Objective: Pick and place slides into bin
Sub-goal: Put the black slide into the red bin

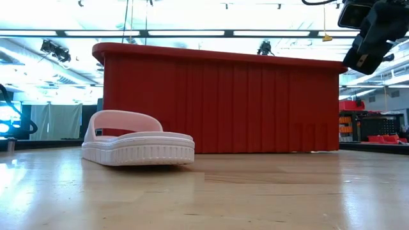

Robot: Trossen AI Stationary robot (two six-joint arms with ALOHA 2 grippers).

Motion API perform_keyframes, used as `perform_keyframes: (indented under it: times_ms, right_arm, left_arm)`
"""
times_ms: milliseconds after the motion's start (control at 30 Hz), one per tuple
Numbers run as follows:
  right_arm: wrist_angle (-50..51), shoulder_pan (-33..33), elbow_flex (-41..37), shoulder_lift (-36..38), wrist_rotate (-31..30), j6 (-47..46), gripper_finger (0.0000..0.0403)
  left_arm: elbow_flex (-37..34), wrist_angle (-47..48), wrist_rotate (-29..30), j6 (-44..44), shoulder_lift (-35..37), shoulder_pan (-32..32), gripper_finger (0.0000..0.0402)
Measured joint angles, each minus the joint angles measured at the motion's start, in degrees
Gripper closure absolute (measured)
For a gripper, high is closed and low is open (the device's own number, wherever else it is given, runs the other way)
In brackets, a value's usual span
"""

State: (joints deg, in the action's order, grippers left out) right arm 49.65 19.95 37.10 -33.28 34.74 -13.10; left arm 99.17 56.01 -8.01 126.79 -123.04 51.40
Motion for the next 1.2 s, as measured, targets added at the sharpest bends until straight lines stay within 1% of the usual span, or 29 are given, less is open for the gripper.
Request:
perform_keyframes:
  times_ms: [67,200,300,333,433,467,767,900,1067,1133,1200]
  right_arm:
    - [0.0,0.0,0.0,0.0,0.0,0.2,0.0311]
    - [0.0,0.0,0.0,0.0,0.0,0.2,0.0312]
    - [0.0,0.0,0.0,0.0,0.0,0.2,0.0312]
    - [0.0,0.0,0.0,0.0,0.0,0.2,0.0312]
    - [0.0,0.0,0.0,0.0,0.0,0.2,0.0312]
    - [0.0,0.0,0.0,0.0,0.0,0.1,0.0312]
    - [0.0,0.0,0.0,0.0,0.0,-0.4,0.0312]
    - [0.0,0.0,0.0,0.0,0.0,-1.1,0.0312]
    - [0.1,0.0,0.0,0.0,0.0,-2.2,0.0312]
    - [0.2,0.0,0.0,0.0,0.0,-2.2,0.0312]
    - [0.2,0.0,0.0,0.0,0.0,-1.9,0.0312]
  left_arm:
    - [-0.1,0.2,1.4,-0.2,-0.1,0.0,0.0273]
    - [-0.1,0.1,6.4,-0.9,-0.2,-0.8,0.0306]
    - [-0.1,0.0,7.4,-2.9,-0.2,-1.9,0.0332]
    - [-0.1,0.0,8.6,-4.0,-0.2,-2.4,0.0343]
    - [-0.1,-1.4,15.0,-7.6,-0.2,-4.2,0.0384]
    - [-0.1,-2.2,17.0,-8.6,-0.2,-4.8,0.039]
    - [-0.1,-9.3,29.5,-16.6,0.7,-10.4,0.0393]
    - [-0.1,-9.0,30.4,-18.1,0.8,-12.9,0.0394]
    - [-0.1,-11.5,31.2,-19.6,0.8,-15.5,0.0393]
    - [-0.1,-14.0,33.4,-20.7,0.8,-16.2,0.0395]
    - [-0.1,-17.8,38.2,-21.6,1.0,-16.6,0.0395]
